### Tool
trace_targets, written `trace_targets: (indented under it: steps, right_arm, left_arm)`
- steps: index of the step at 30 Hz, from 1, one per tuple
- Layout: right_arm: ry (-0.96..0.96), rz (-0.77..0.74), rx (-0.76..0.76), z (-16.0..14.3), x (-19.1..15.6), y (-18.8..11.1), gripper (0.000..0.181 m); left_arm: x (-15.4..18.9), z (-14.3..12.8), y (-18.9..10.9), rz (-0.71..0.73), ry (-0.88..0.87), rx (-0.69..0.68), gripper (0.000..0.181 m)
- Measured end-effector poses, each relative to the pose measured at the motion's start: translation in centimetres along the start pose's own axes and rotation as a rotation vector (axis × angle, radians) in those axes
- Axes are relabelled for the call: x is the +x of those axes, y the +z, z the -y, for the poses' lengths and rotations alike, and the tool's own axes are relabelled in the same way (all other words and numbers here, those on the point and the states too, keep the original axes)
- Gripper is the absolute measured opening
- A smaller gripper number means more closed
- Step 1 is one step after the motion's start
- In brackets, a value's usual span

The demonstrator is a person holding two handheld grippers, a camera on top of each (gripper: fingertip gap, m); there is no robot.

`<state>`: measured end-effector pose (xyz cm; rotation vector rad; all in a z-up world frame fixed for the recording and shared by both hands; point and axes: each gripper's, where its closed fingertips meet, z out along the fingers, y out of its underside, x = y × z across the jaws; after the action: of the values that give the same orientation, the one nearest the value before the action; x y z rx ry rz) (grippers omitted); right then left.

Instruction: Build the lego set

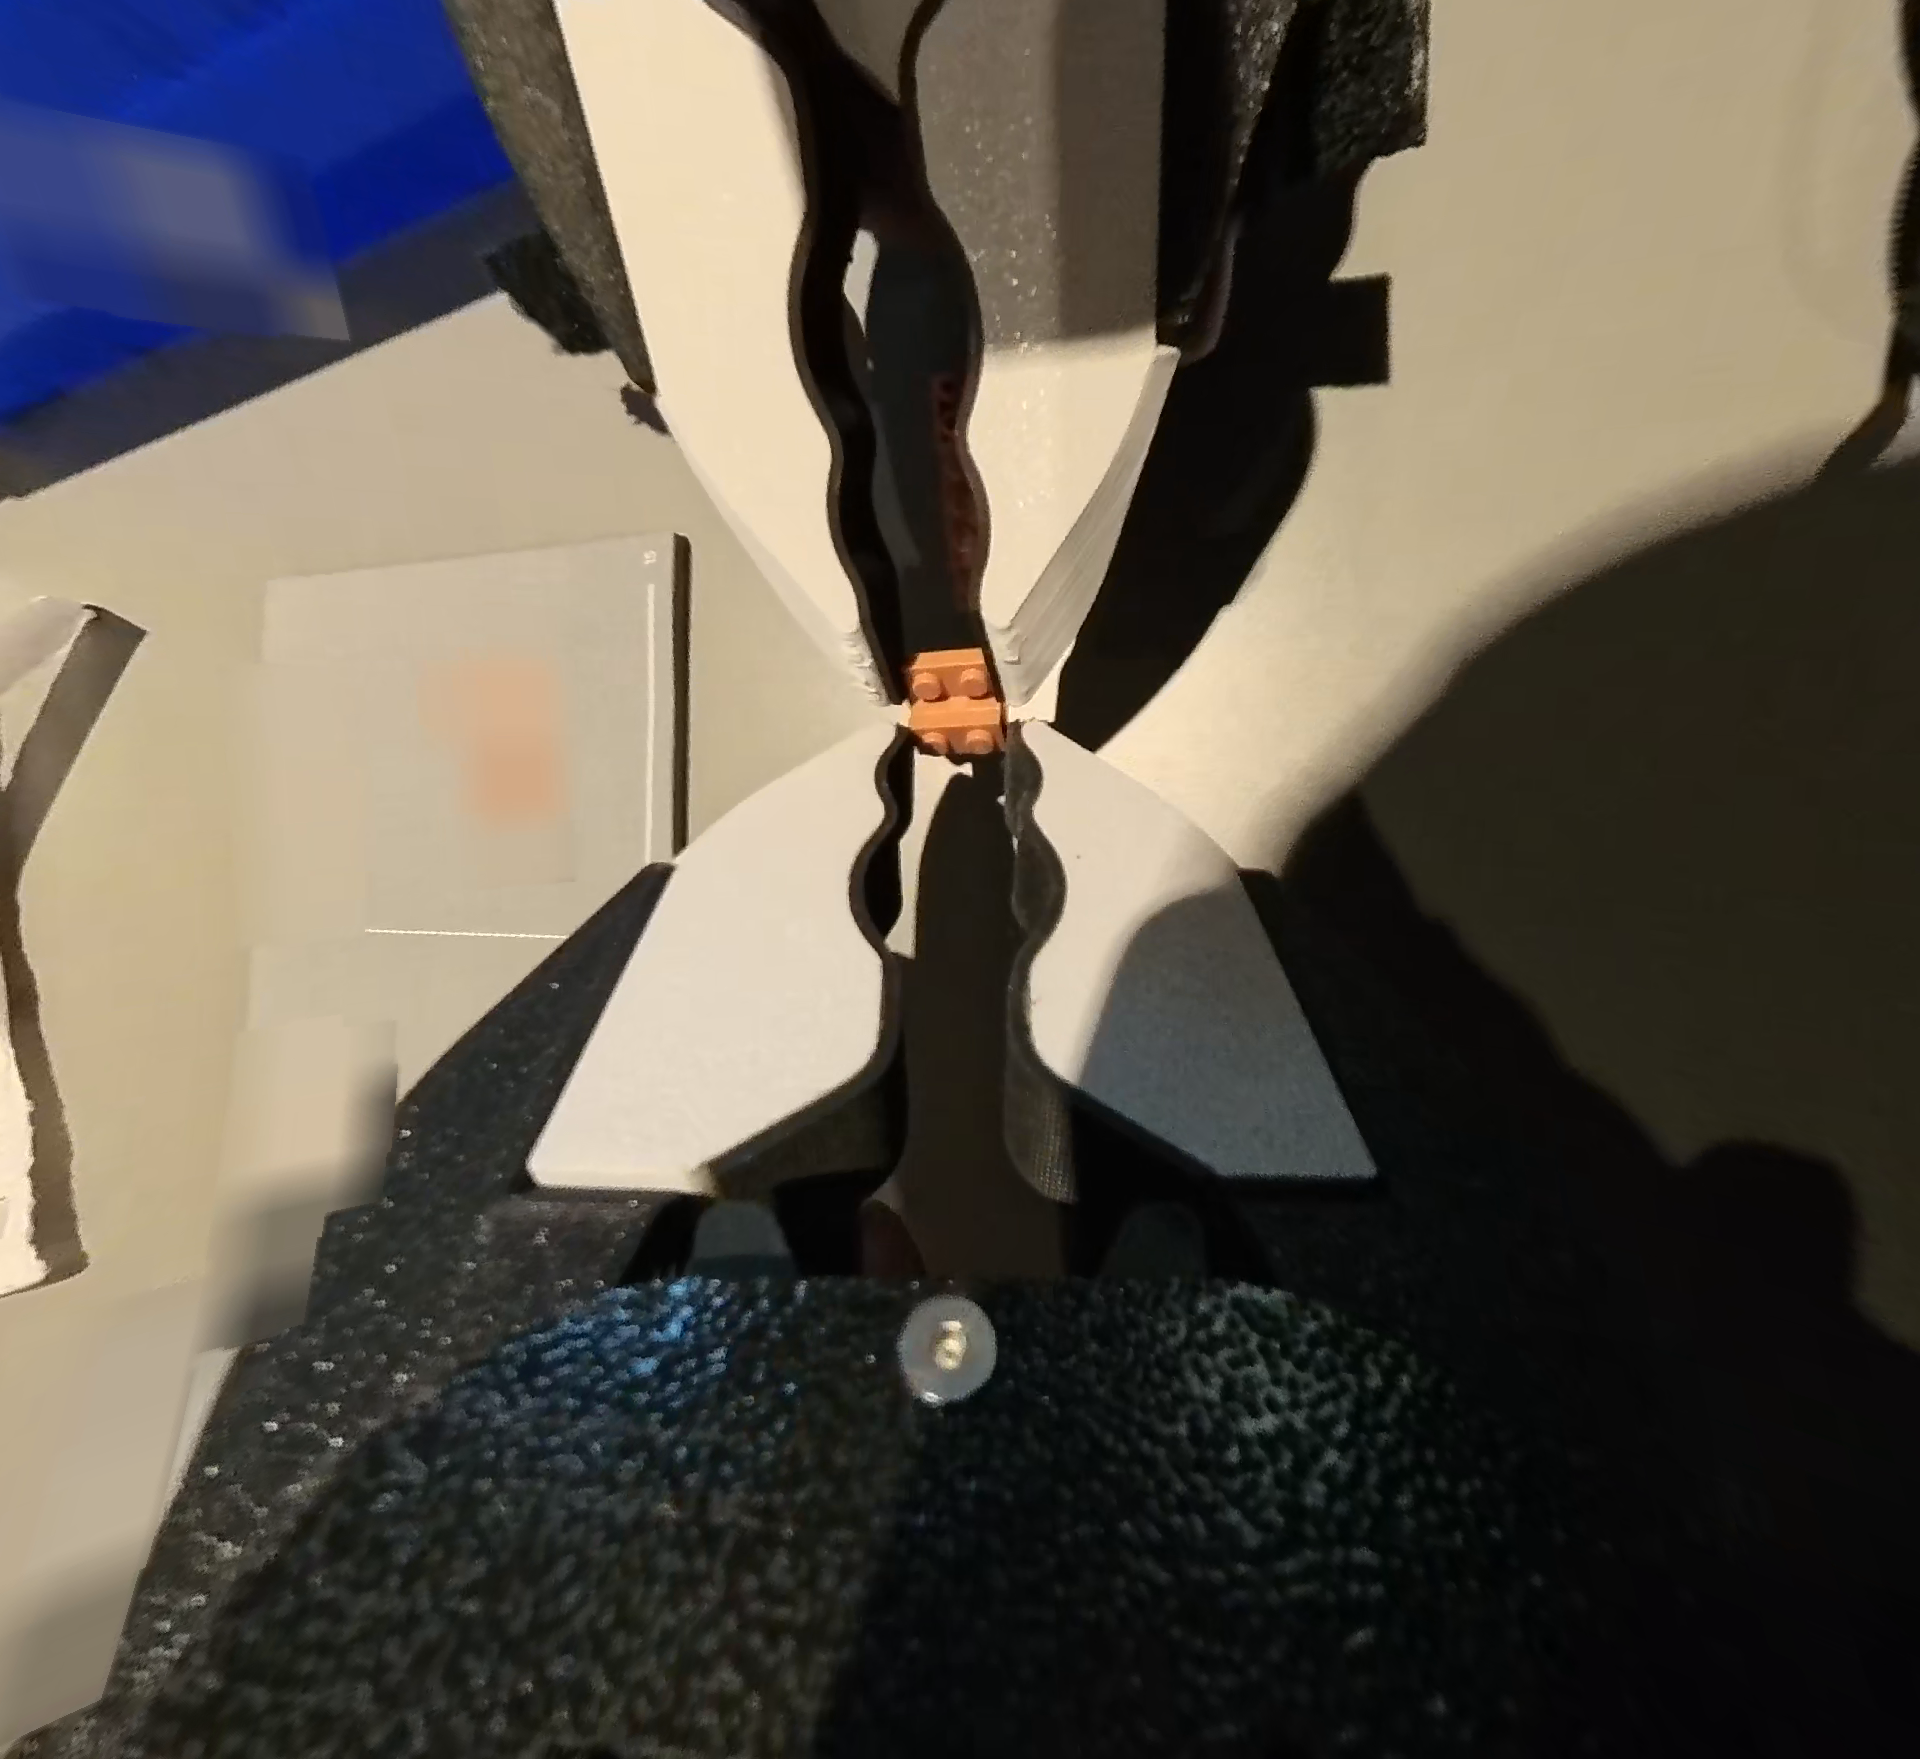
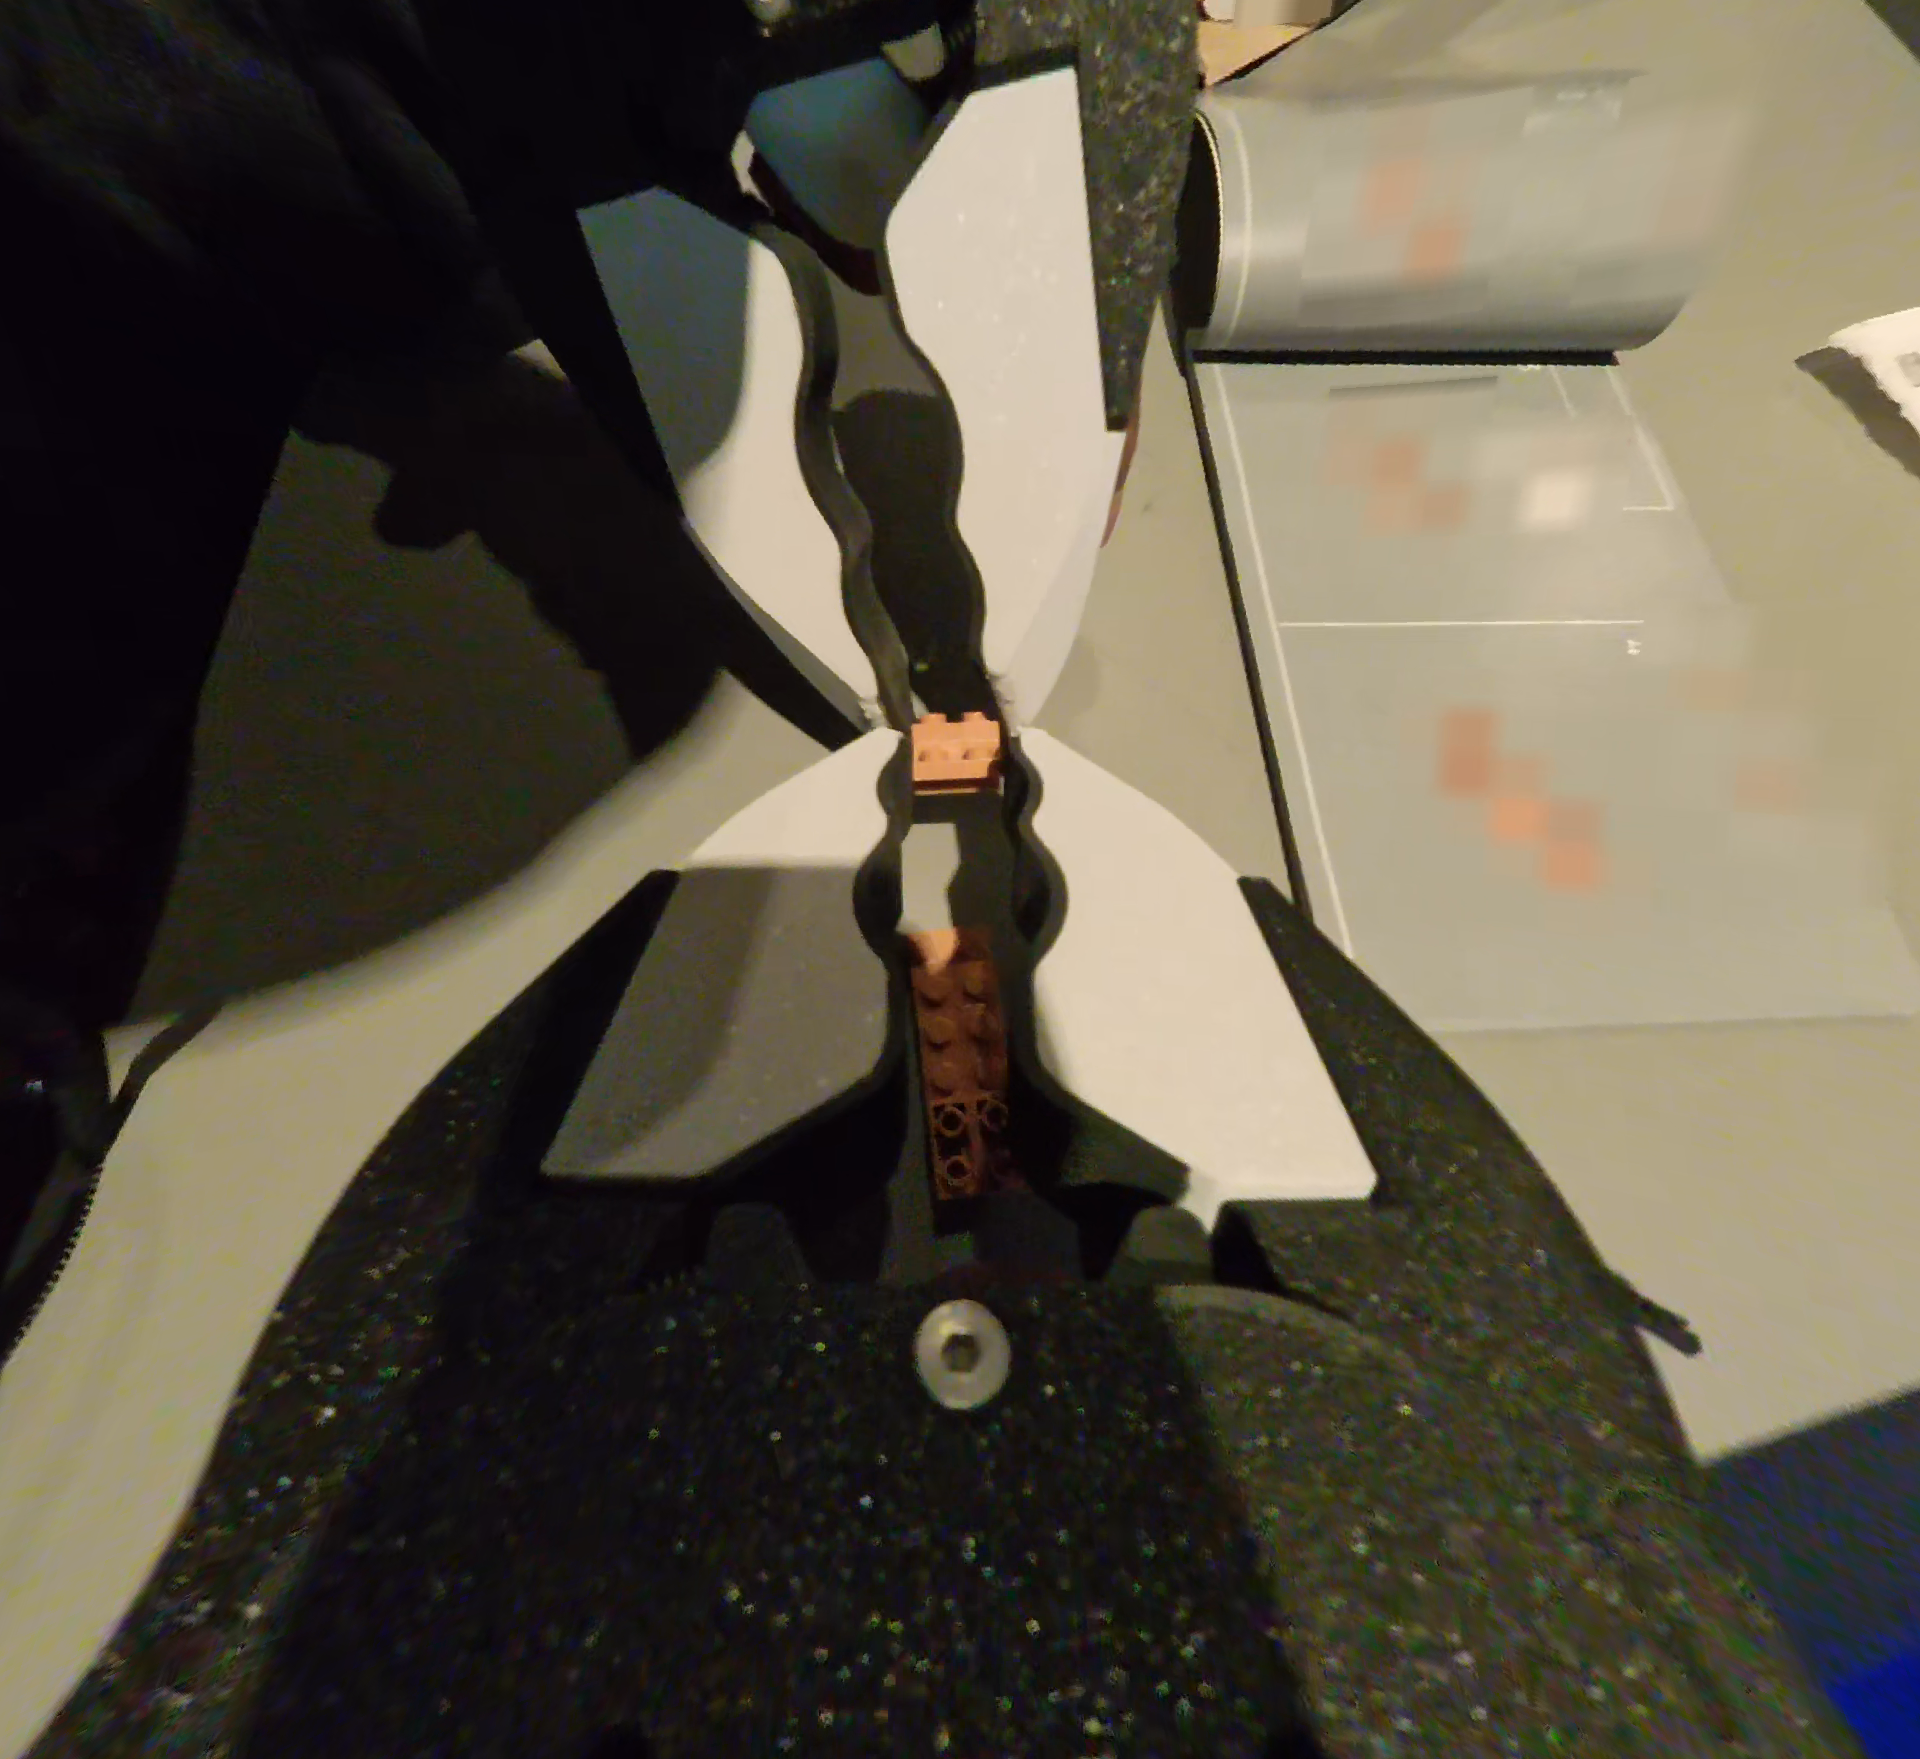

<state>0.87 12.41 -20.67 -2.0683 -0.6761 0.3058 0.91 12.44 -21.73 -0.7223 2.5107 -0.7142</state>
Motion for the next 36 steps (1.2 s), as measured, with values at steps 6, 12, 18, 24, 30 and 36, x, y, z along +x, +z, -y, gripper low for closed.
trace_targets:
  steps: [6,12,18,24,30,36]
  right_arm:
    - [0.034,-0.014,0.031,0.2,0.5,-0.5,0.016]
    - [0.087,-0.009,0.122,1.2,0.9,-1.6,0.016]
    - [0.148,0.036,0.331,4.0,0.8,-3.7,0.016]
    - [0.183,0.051,0.467,5.3,1.0,-5.4,0.016]
    - [0.2,0.07,0.536,5.9,1.0,-6.1,0.015]
    - [0.198,0.079,0.558,6.1,0.9,-6.2,0.016]
  left_arm:
    - [-0.7,0.3,-0.1,0.031,-0.046,0.076,0.02]
    - [-1.6,1.3,-1.9,0.044,-0.139,0.274,0.031]
    - [-2.6,3.6,-4.4,0.036,-0.25,0.572,0.034]
    - [-2.8,5.7,-5.9,-0.009,-0.308,0.776,0.028]
    - [-2.7,6.3,-5.9,0.001,-0.297,0.812,0.023]
    - [-2.9,6.7,-6.3,0.004,-0.311,0.858,0.024]
